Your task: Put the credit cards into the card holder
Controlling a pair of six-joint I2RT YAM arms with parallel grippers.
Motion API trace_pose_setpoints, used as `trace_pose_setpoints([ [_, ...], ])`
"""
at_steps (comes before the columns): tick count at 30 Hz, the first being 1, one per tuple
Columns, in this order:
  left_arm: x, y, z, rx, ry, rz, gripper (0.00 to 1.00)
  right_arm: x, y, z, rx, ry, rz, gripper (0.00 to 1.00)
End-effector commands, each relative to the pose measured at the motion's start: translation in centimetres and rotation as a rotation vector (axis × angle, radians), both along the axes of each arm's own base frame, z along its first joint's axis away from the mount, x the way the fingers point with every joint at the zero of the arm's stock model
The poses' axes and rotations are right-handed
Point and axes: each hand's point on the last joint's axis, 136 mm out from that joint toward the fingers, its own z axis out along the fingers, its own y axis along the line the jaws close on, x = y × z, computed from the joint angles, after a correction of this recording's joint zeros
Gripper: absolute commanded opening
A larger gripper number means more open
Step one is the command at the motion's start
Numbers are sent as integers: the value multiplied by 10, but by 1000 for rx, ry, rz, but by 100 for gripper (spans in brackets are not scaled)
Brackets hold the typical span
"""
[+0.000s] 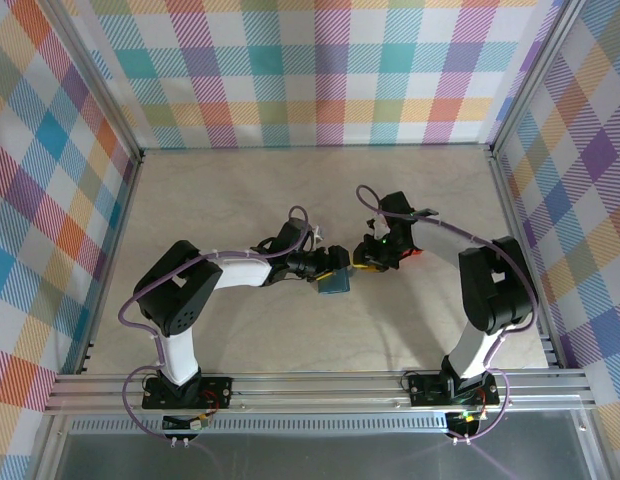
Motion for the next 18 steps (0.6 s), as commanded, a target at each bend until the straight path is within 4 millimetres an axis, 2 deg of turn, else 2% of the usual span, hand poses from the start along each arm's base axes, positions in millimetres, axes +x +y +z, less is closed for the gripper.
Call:
trace_pose_setpoints([
  [1,-5,8,-30,67,23,8,76,-2,-2,5,6,-18,12,25],
  [10,-4,6,-27,57,19,14,75,-4,1,0,22,-2,26,11],
  [14,-4,7,-23,61,10,12,75,-5,1,-1,20,-5,41,0],
  [18,-2,17,-10,117,-35,14,75,-6,-1,-1,13,-9,46,0],
])
